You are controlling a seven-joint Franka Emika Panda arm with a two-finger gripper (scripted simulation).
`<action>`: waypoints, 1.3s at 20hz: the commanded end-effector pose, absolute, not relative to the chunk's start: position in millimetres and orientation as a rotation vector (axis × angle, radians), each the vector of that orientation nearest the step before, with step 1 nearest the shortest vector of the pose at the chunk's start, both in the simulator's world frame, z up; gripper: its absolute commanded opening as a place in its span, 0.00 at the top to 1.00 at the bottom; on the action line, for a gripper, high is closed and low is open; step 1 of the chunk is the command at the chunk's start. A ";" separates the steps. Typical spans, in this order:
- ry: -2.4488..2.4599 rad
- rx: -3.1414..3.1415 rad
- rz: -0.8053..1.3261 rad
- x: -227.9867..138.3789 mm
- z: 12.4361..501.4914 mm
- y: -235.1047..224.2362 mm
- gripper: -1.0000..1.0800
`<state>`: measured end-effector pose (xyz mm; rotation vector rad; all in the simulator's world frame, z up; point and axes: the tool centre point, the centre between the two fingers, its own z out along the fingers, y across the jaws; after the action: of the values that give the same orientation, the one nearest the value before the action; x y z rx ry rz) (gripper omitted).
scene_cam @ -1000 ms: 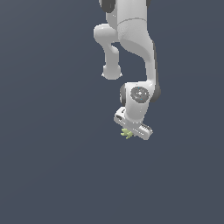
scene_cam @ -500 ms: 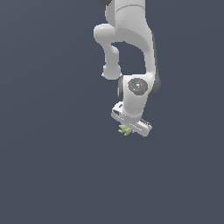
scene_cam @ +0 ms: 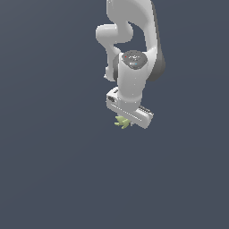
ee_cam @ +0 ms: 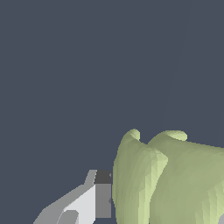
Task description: Pick up the object and move it to a goal position.
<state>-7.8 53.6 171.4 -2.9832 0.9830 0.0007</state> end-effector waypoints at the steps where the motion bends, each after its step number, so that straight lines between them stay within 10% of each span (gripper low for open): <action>1: 0.984 -2.982 0.001 -8.8 201.0 42.6 1.00; 26: 0.983 -2.984 0.000 -5.2 361.6 -13.9 1.00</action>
<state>-5.5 -13.8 360.9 -2.9832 0.9837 -0.0015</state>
